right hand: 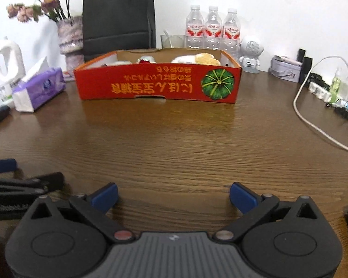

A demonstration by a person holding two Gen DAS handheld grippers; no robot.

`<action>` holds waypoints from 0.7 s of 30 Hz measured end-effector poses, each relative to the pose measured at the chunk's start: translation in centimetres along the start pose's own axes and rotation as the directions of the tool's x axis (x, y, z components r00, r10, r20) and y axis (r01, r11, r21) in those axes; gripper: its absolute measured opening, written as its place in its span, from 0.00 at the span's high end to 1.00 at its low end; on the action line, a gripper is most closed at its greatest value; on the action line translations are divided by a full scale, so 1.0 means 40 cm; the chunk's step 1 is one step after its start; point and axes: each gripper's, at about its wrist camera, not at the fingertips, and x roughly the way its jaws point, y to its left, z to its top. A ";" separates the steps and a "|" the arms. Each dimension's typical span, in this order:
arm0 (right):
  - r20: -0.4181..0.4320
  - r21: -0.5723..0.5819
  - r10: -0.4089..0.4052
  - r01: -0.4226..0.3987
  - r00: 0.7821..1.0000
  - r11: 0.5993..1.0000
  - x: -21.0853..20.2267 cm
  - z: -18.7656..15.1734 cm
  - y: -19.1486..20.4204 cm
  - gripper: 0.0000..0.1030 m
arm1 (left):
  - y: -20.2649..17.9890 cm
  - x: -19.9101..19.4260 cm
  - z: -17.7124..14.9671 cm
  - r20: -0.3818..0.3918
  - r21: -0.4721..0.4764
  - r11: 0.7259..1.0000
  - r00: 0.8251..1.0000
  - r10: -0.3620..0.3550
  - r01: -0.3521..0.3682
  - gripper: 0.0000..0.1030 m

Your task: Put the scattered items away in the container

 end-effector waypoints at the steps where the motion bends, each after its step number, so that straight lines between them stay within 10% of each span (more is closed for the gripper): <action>1: 0.001 0.002 -0.001 0.001 1.000 1.000 -0.001 0.000 -0.001 0.00 | 0.002 0.000 0.000 -0.002 -0.007 1.000 1.000 -0.006 0.006 0.00; 21: 0.001 -0.003 0.006 -0.006 1.000 1.000 -0.001 0.000 -0.008 0.00 | 0.002 0.003 0.003 -0.003 -0.012 1.000 1.000 -0.012 0.012 0.00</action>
